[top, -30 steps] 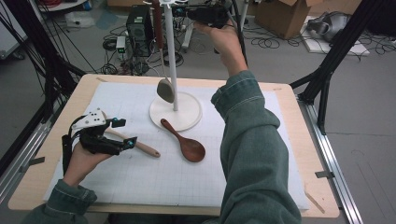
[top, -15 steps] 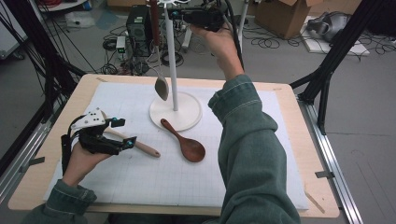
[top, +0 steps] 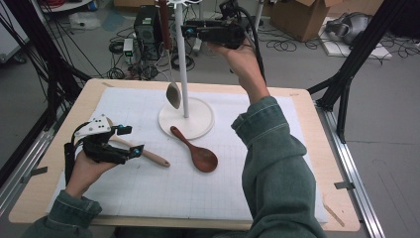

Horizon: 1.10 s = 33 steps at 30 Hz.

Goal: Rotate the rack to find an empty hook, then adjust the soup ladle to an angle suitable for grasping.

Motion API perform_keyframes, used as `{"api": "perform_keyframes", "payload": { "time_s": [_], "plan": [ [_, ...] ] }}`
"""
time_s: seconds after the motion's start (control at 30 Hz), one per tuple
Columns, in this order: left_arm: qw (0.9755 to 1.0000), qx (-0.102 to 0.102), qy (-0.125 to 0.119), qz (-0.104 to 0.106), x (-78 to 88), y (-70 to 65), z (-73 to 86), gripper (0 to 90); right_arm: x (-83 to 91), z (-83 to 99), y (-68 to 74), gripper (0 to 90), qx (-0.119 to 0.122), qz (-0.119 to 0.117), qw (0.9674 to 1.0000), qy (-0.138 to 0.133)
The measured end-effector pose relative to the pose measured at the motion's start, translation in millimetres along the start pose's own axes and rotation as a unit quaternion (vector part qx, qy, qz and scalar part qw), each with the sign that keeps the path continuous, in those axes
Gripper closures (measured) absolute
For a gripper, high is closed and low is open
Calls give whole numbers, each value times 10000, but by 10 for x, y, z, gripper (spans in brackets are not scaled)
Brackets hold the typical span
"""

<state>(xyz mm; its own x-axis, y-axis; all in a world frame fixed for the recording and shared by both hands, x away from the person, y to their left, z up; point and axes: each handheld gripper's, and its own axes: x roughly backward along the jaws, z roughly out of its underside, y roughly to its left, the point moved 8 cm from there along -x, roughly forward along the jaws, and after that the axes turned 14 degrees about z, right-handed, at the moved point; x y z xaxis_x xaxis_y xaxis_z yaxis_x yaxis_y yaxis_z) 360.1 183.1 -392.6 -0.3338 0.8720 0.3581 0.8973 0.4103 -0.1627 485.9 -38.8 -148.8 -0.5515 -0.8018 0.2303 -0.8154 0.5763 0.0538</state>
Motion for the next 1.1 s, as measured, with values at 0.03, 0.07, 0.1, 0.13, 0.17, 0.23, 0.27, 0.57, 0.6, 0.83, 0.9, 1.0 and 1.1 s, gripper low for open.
{"api": "perform_keyframes", "payload": {
  "time_s": [0.03, 0.07, 0.1, 0.13, 0.17, 0.23, 0.27, 0.57, 0.6, 0.83, 0.9, 1.0, 1.1],
  "plan": [
    [10000, -2, 0, -10, 0, 1, 0, 145, 18, 23, 11, 581, -26, 7, 10000, 2],
    [10000, -8, 6, -14, 1, 0, 0, 145, 28, 50, 16, 555, -28, 16, 10000, 0],
    [10000, -7, 8, -8, -1, -4, -1, 145, 42, 78, 27, 534, -70, 19, 10000, 13],
    [10000, -24, 15, -15, -1, -2, -2, 146, 59, 109, 35, 522, -82, 33, 10000, 26],
    [10000, -29, 15, -10, -2, -5, -2, 146, 75, 138, 43, 510, -78, 37, 10000, 8],
    [10000, -23, 26, -10, -4, -6, -2, 147, 105, 209, 60, 467, -115, 74, 9999, 52],
    [10000, -30, 34, -3, -6, -7, 0, 148, 120, 249, 69, 458, -130, 63, 9999, 83],
    [10000, -48, 47, -10, -9, -11, 3, 151, 248, 579, 89, 384, -218, 153, 9994, 206],
    [10000, -49, 59, 0, -7, -12, 3, 152, 259, 617, 94, 379, -253, 147, 9993, 221],
    [10000, -46, 73, 20, -12, -19, 11, 171, 306, 901, 111, 362, -267, 160, 9990, 319],
    [9999, -74, 83, 38, -10, -21, 9, 181, 325, 986, 121, 349, -282, 192, 9987, 382],
    [9999, -62, 118, 46, -17, -10, 31, 196, 369, 1102, 138, 340, -310, 190, 9986, 375],
    [9999, -44, 158, 53, -26, -1, 56, 220, 405, 1214, 137, 322, -395, 229, 9981, 424]
  ]
}}
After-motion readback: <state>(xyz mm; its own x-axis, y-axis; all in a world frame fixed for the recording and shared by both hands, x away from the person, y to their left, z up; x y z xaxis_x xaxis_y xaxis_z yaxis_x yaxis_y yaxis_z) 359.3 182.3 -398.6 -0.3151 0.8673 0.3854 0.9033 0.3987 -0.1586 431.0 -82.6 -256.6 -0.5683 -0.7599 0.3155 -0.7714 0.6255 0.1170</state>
